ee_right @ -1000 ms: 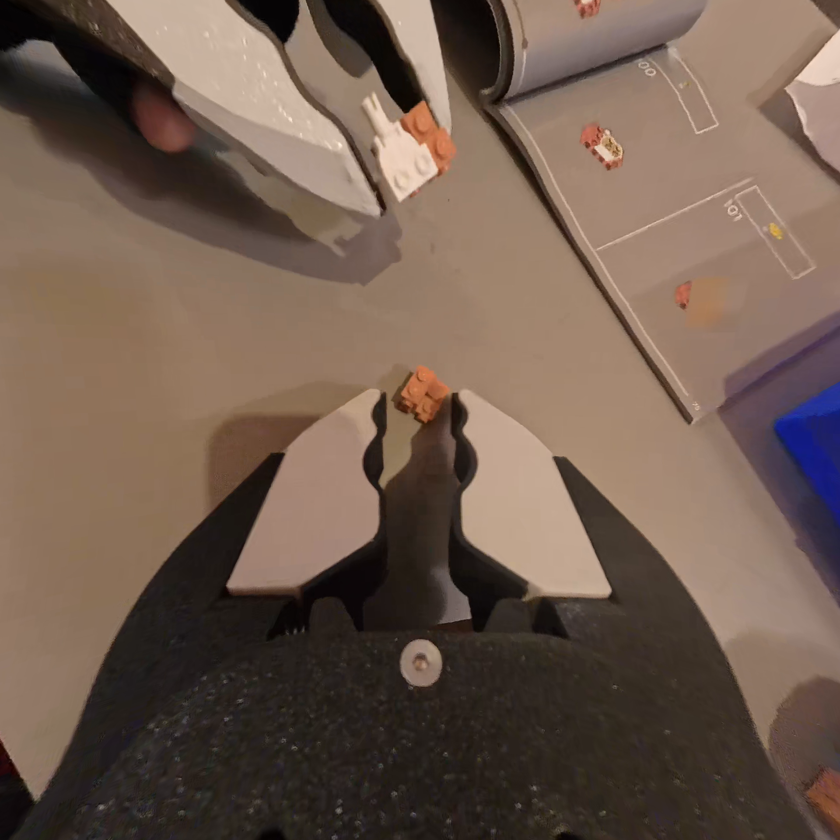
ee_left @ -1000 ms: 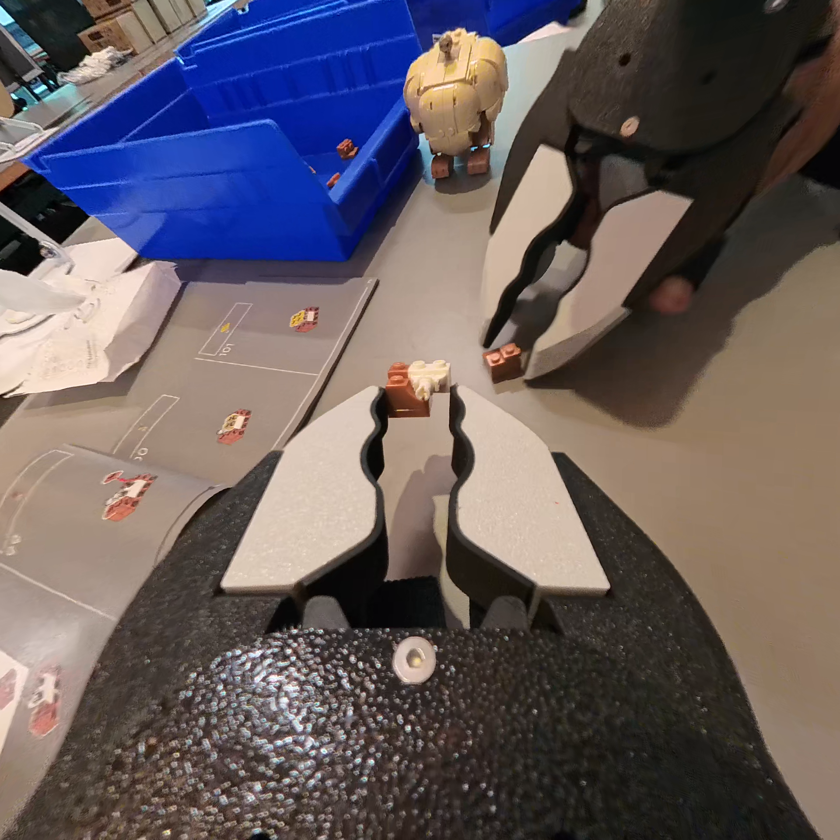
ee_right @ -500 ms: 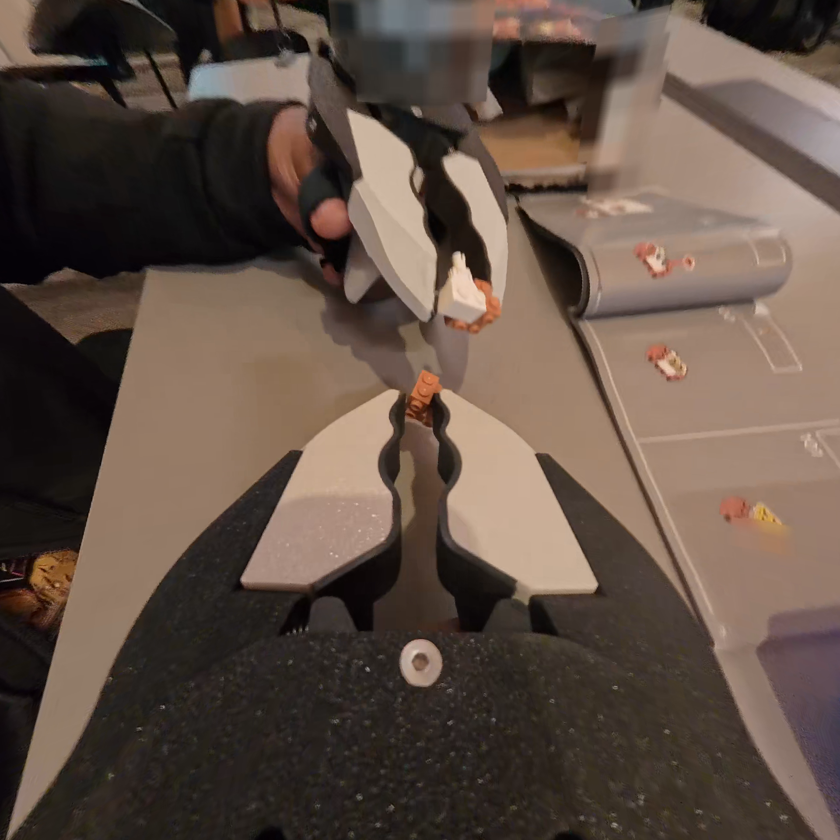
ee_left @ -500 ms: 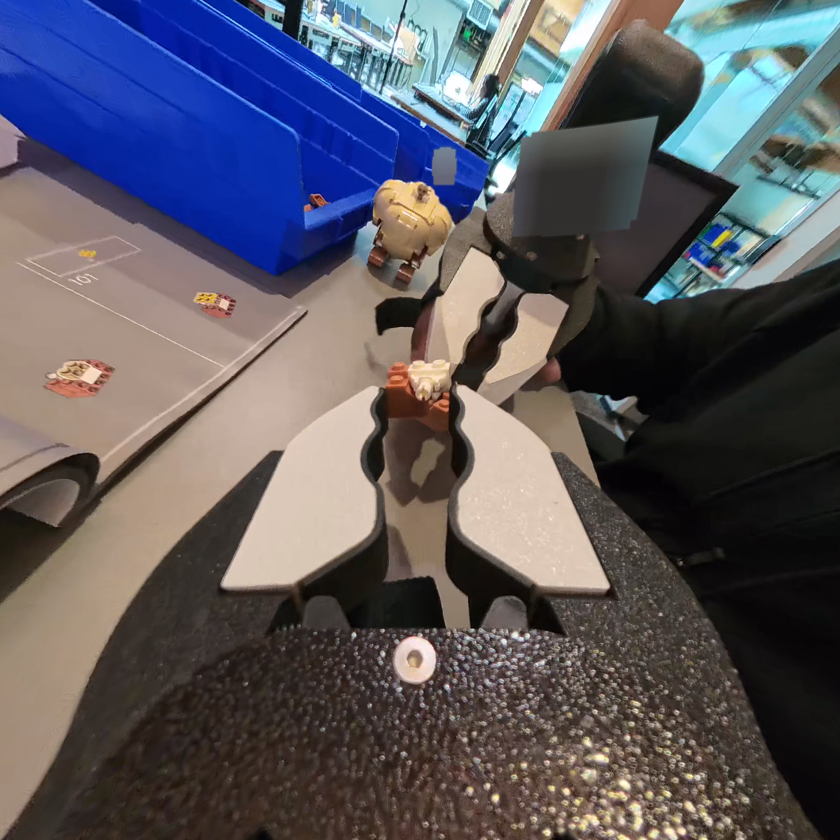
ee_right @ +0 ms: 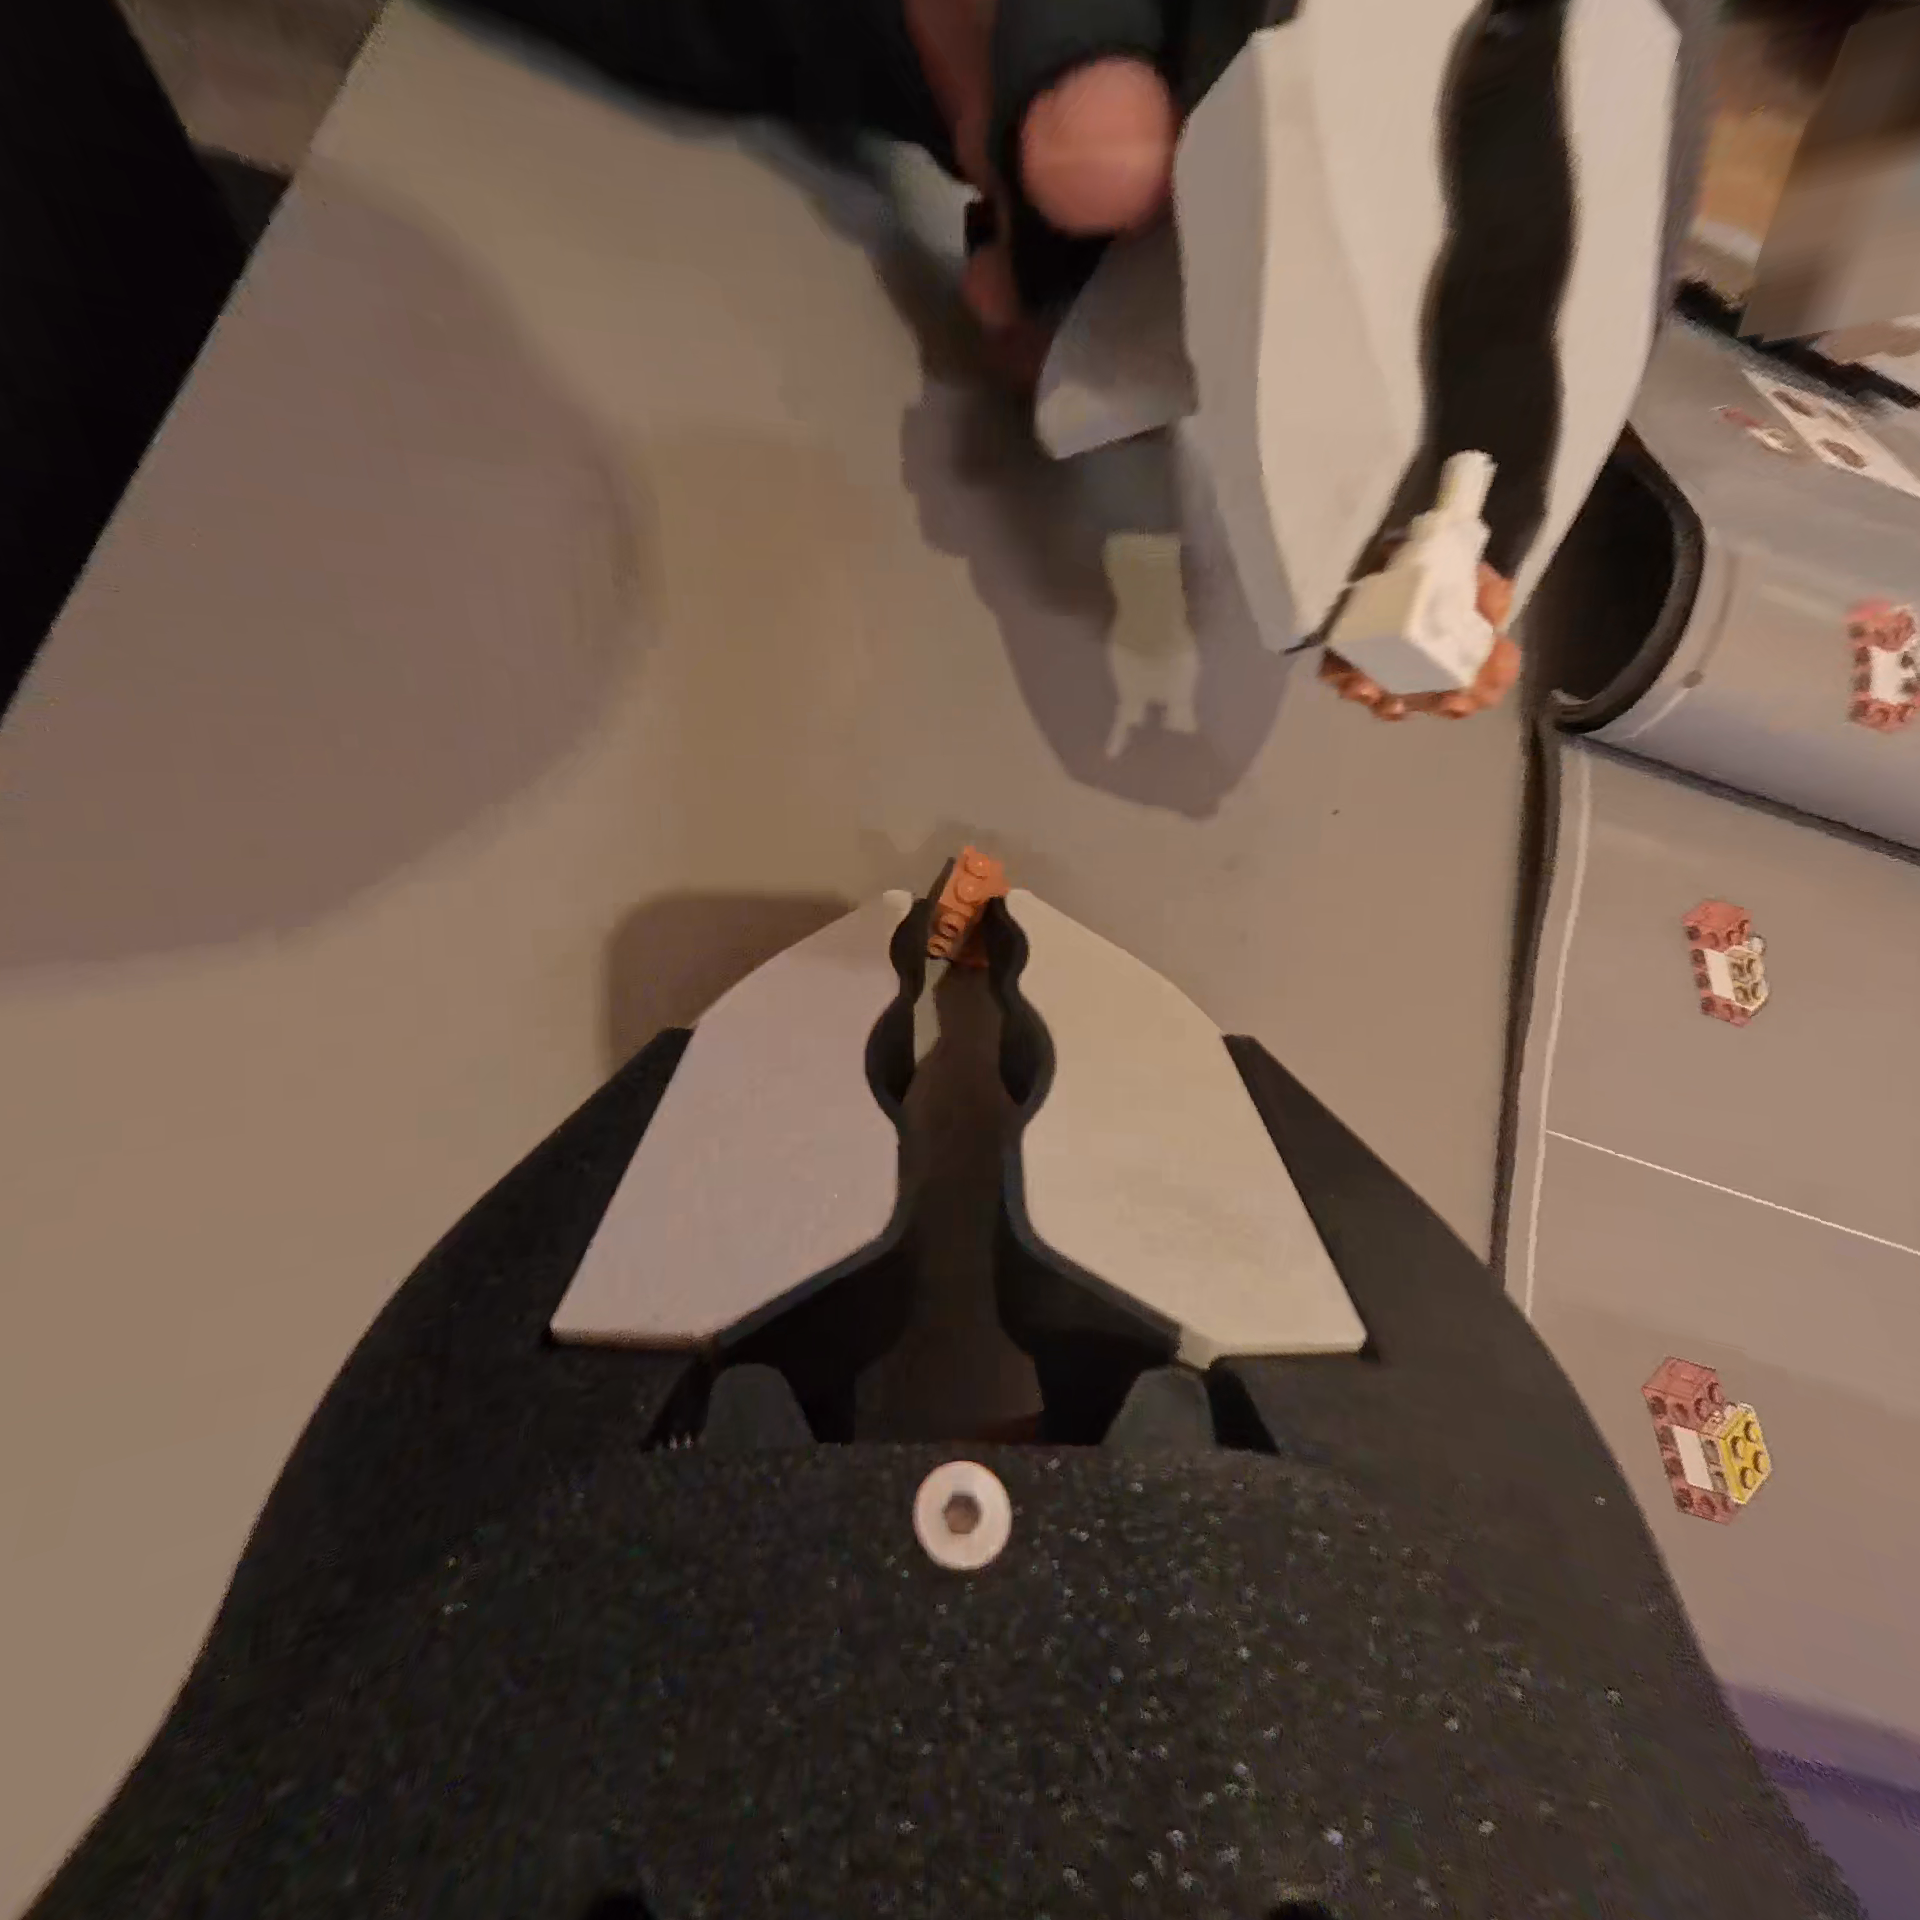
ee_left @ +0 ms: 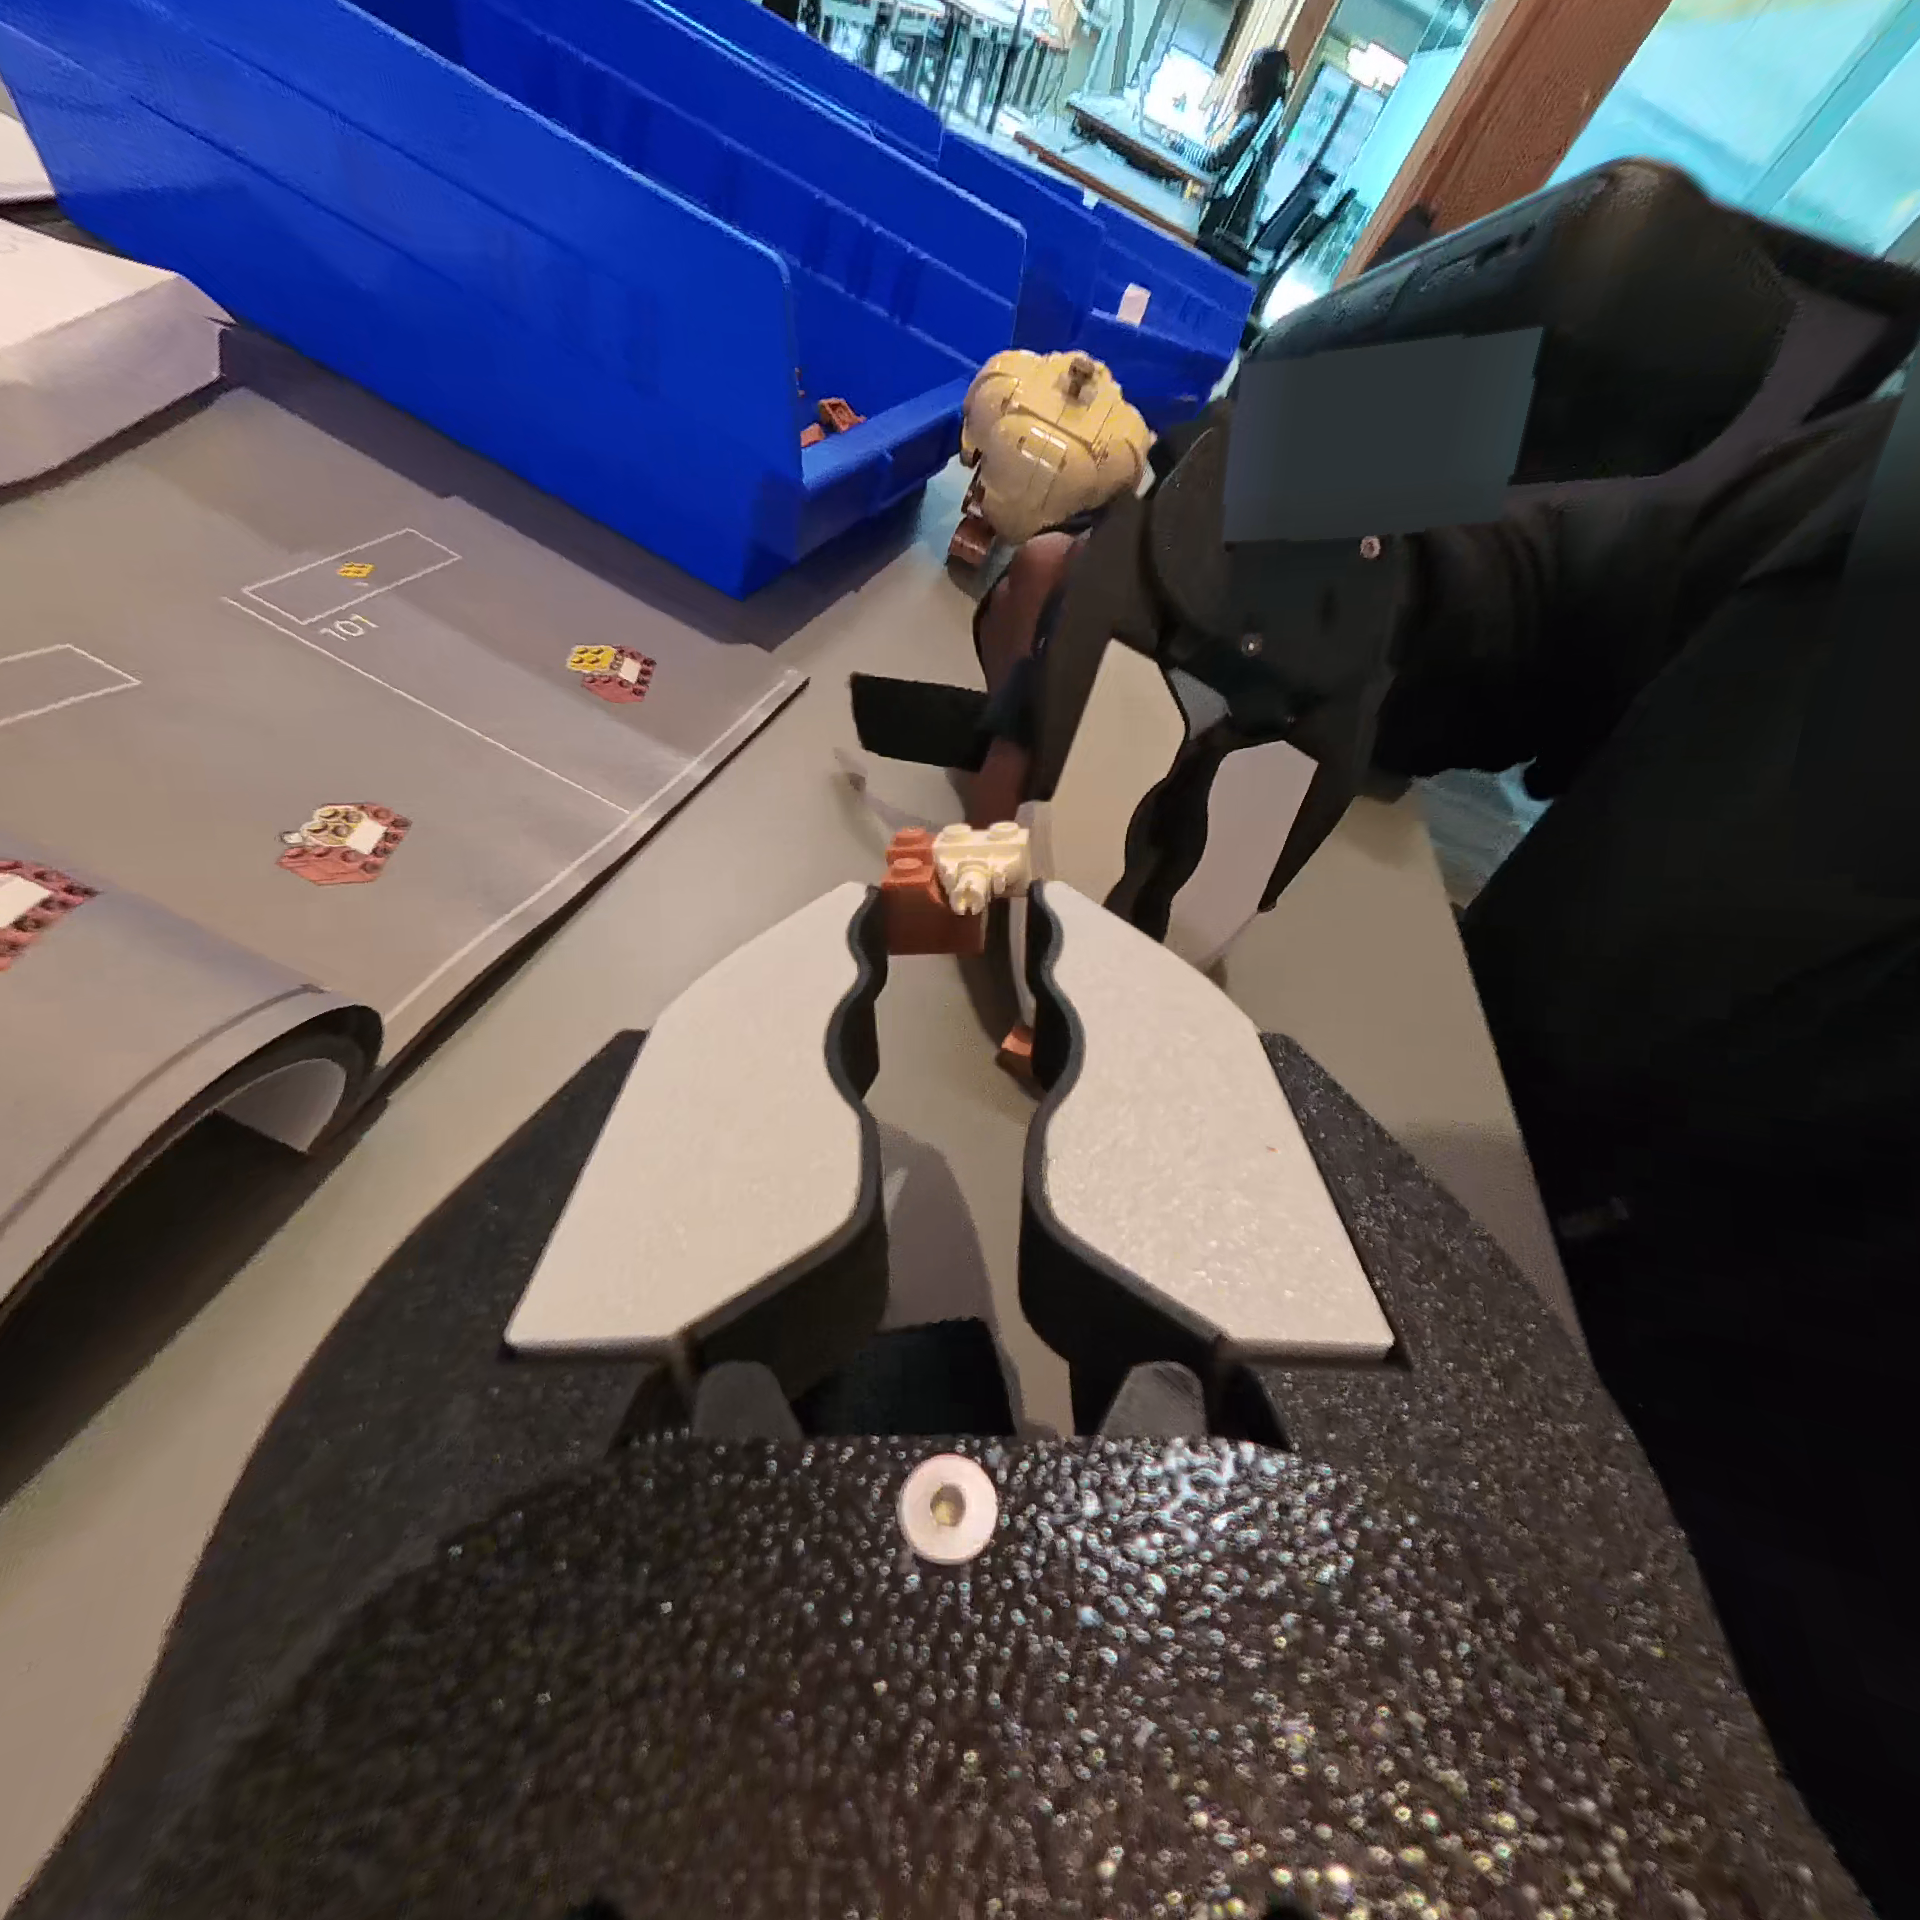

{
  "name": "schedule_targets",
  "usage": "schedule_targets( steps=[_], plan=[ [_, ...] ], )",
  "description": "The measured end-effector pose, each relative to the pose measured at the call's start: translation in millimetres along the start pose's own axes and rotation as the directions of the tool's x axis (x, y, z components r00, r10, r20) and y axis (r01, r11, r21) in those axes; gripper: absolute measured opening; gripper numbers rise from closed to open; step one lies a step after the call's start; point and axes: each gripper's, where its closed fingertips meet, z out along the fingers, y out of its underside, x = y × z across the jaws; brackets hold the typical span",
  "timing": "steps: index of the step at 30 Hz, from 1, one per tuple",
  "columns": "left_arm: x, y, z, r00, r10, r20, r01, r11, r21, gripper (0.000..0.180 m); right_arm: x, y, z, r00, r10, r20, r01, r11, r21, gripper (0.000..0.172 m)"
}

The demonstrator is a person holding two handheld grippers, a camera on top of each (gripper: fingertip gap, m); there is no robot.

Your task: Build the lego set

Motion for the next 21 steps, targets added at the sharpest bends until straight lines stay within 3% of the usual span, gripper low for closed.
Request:
schedule_targets(
  steps=[5, 10, 16, 18, 21],
  plan=[
    [4, 5, 4, 0.998, 0.068, 0.016, -0.067, 0.997, -0.046, 0.025, 0, 5, -3, 1.0, -0.019, -0.022, 0.018, 1.0, -0.017, 0.012],
    [3, 4, 2, 0.997, 0.078, 0.027, -0.077, 0.997, -0.029, 0.024, 5, 13, -10, 0.99, 0.078, -0.113, -0.083, 0.996, -0.037, 0.037],
    [4, 5, 3, 0.995, 0.095, 0.033, -0.094, 0.995, -0.039, 0.024, 6, 13, -1, 0.944, 0.277, -0.181, -0.296, 0.951, -0.085, 0.033],
    [6, 6, 4, 0.994, 0.104, 0.026, -0.103, 0.994, -0.046, 0.024, 10, 14, -1, 0.932, 0.292, -0.217, -0.316, 0.945, -0.087, 0.02],
    [8, 7, 4, 0.994, 0.108, 0.014, -0.107, 0.993, -0.053, 0.024, 6, 10, 0, 0.954, 0.24, -0.178, -0.257, 0.963, -0.076, 0.016]
  ],
)
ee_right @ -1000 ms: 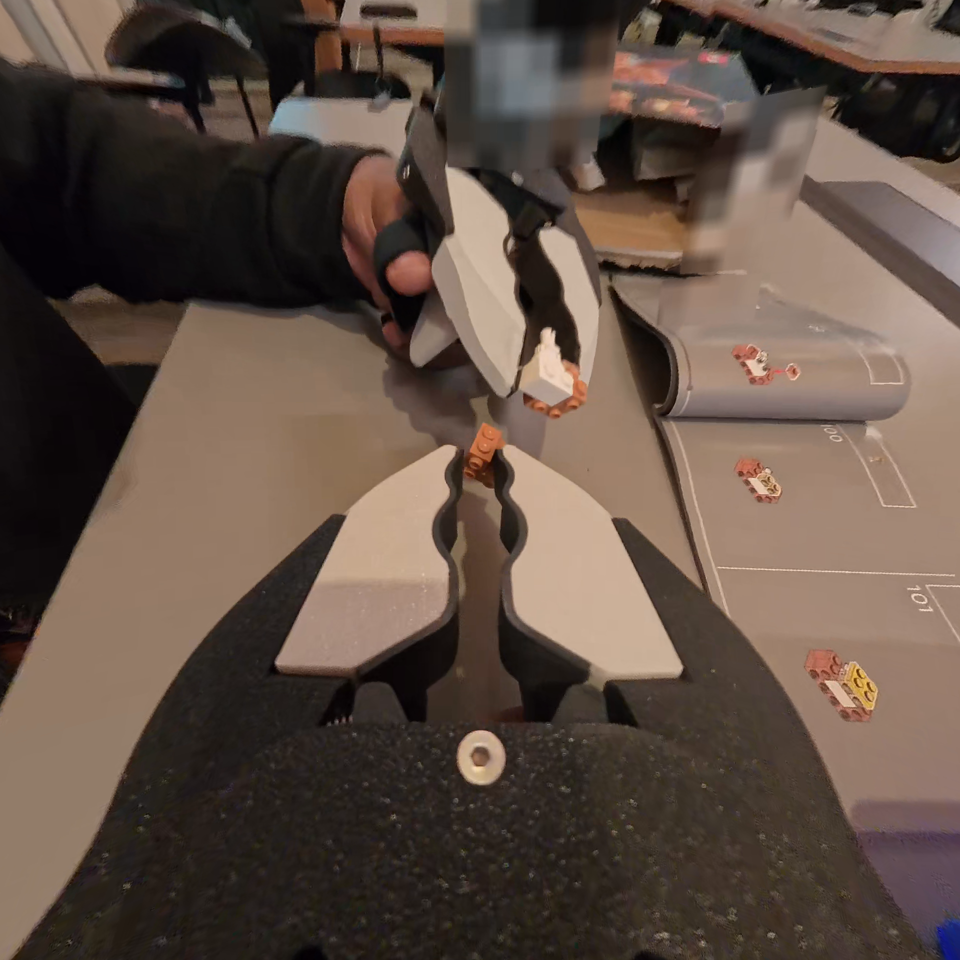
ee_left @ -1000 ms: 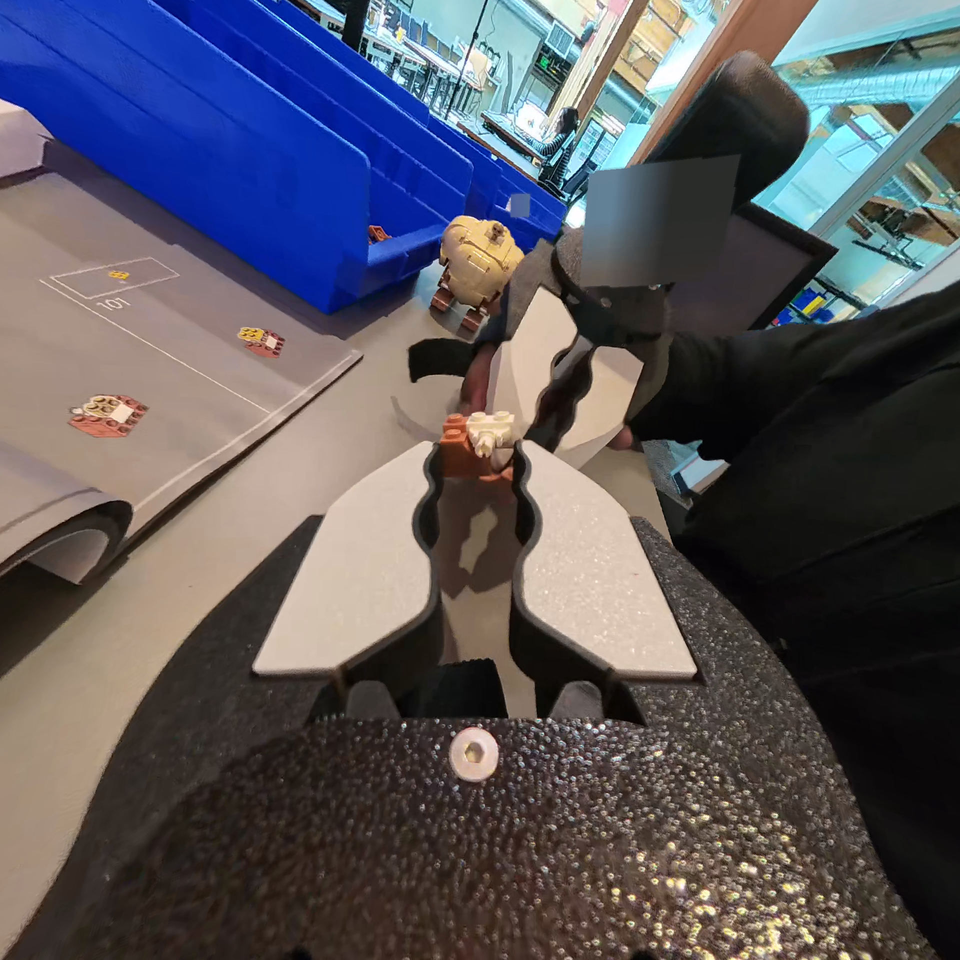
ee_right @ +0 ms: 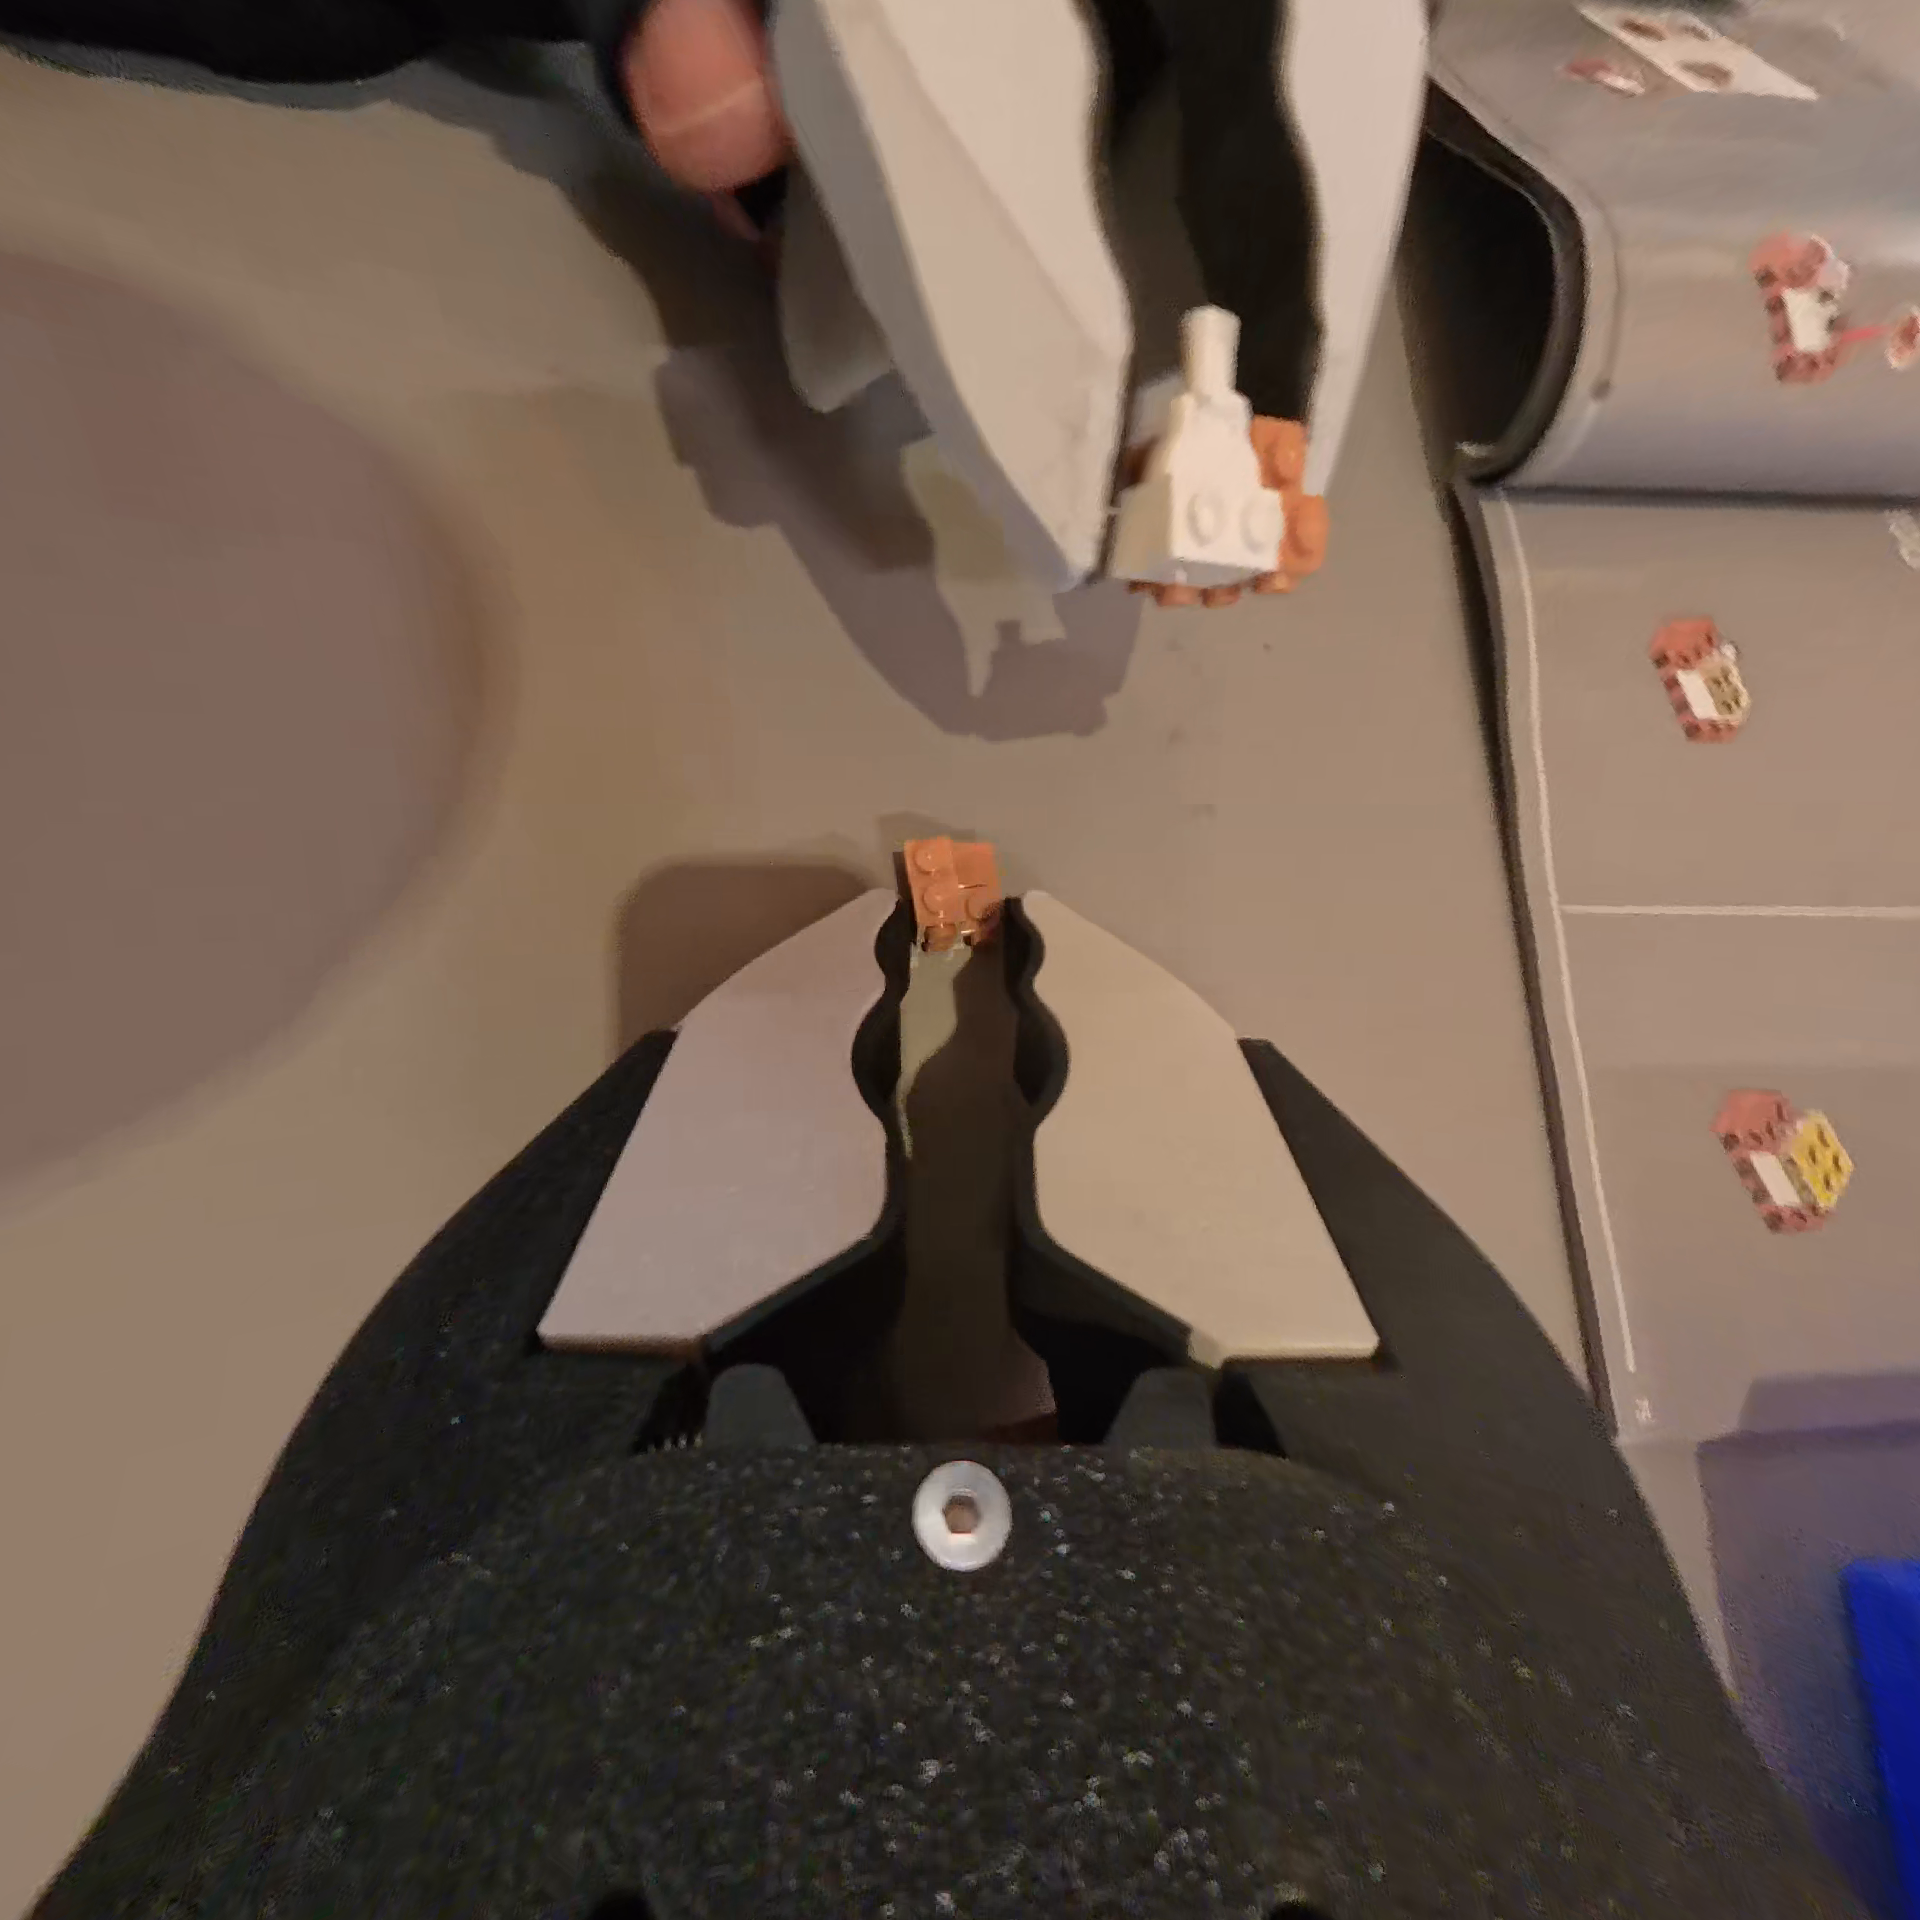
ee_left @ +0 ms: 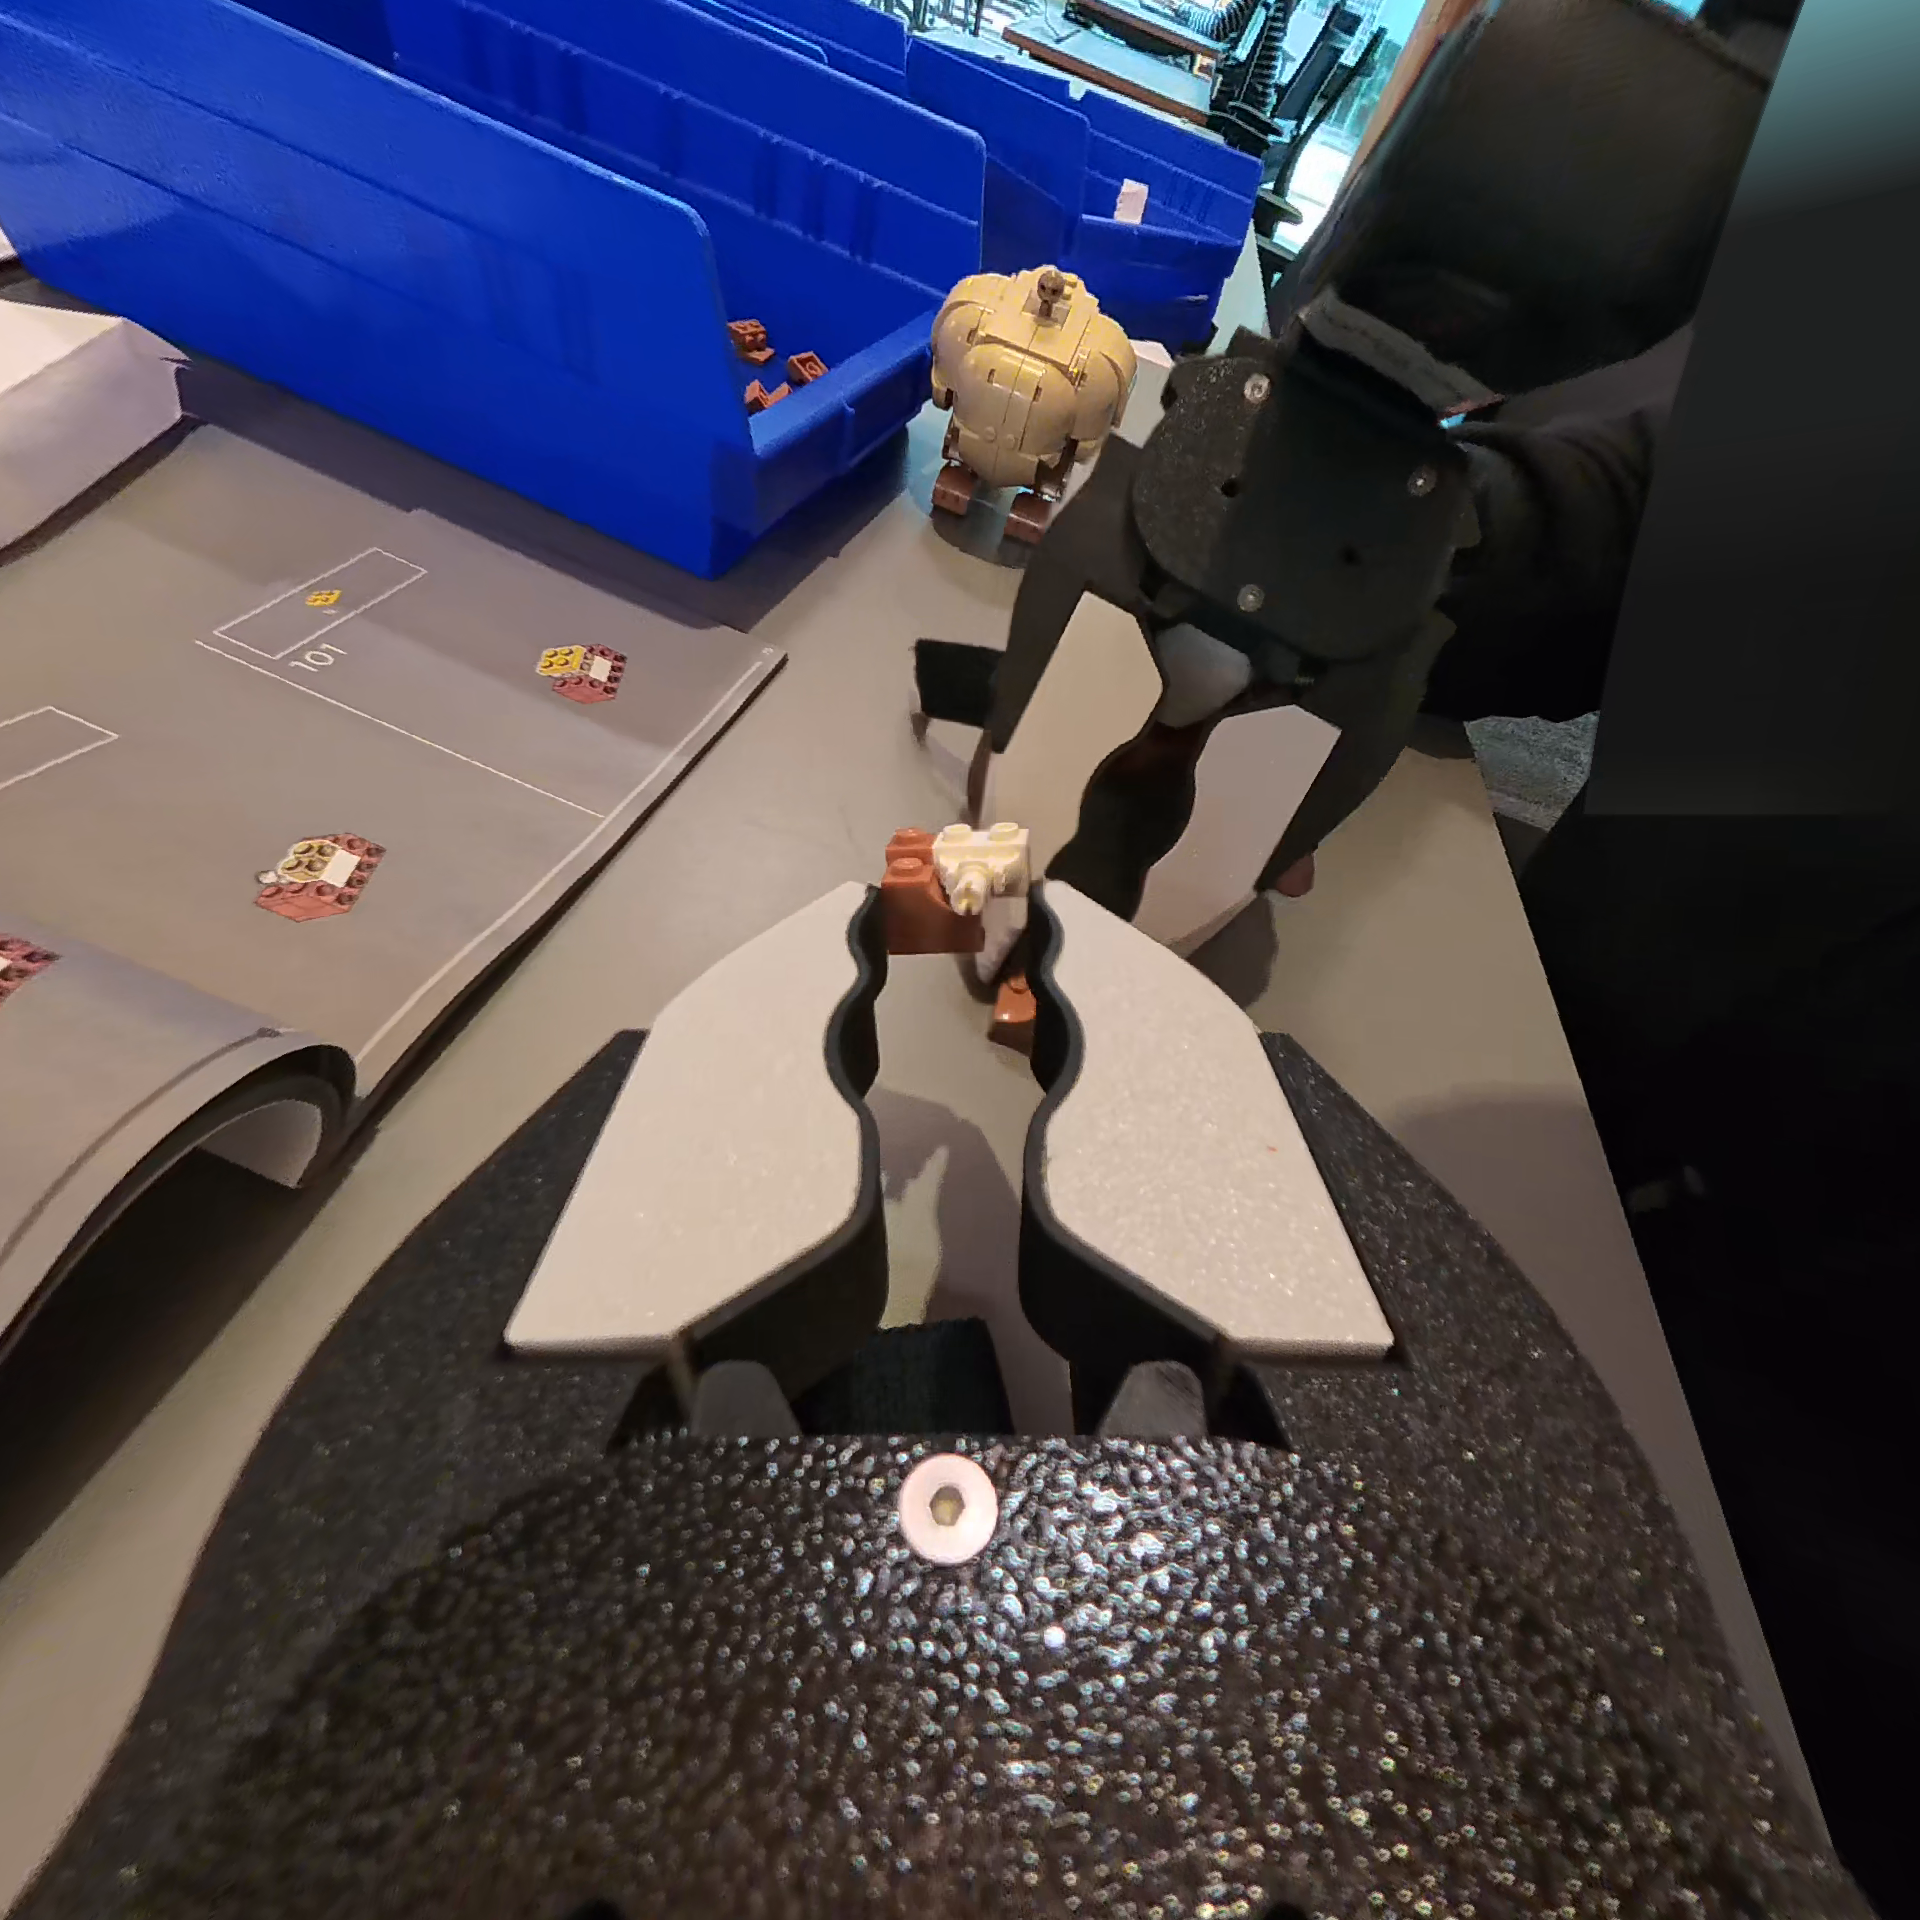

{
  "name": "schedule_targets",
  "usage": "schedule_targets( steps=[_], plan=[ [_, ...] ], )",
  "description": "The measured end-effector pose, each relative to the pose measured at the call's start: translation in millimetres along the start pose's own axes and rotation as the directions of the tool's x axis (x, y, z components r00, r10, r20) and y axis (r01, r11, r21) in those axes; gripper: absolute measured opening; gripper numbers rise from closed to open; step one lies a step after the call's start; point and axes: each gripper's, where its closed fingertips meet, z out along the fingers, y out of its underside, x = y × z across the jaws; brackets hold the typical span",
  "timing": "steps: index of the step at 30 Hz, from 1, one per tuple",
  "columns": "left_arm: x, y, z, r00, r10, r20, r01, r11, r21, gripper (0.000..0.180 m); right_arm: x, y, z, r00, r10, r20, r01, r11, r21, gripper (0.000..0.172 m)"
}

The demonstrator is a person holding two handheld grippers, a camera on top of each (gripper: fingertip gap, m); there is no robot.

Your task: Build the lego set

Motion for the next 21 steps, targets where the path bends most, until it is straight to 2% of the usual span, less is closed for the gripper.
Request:
schedule_targets(
  steps=[2, 4, 9, 21],
  plan=[
    [2, 1, 1, 1.0, -0.004, -0.012, 0.004, 1.0, -0.007, 0.024, 0, -5, -2, 1.0, -0.022, -0.001, 0.022, 0.999, 0.04, 0.016],
    [4, 3, 2, 0.999, -0.034, -0.04, 0.034, 0.999, -0.018, 0.024, -1, -17, -8, 0.999, -0.037, 0.009, 0.036, 0.99, 0.137, 0.017],
    [10, 2, 2, 0.989, -0.11, -0.098, 0.11, 0.994, -0.009, 0.024, -3, -43, -25, 0.997, 0.01, 0.076, -0.036, 0.937, 0.348, 0.016],
    [20, -1, -1, 0.952, -0.214, -0.218, 0.221, 0.975, 0.005, 0.024, -6, -54, -33, 0.997, -0.023, 0.071, -0.011, 0.899, 0.439, 0.016]
  ],
)
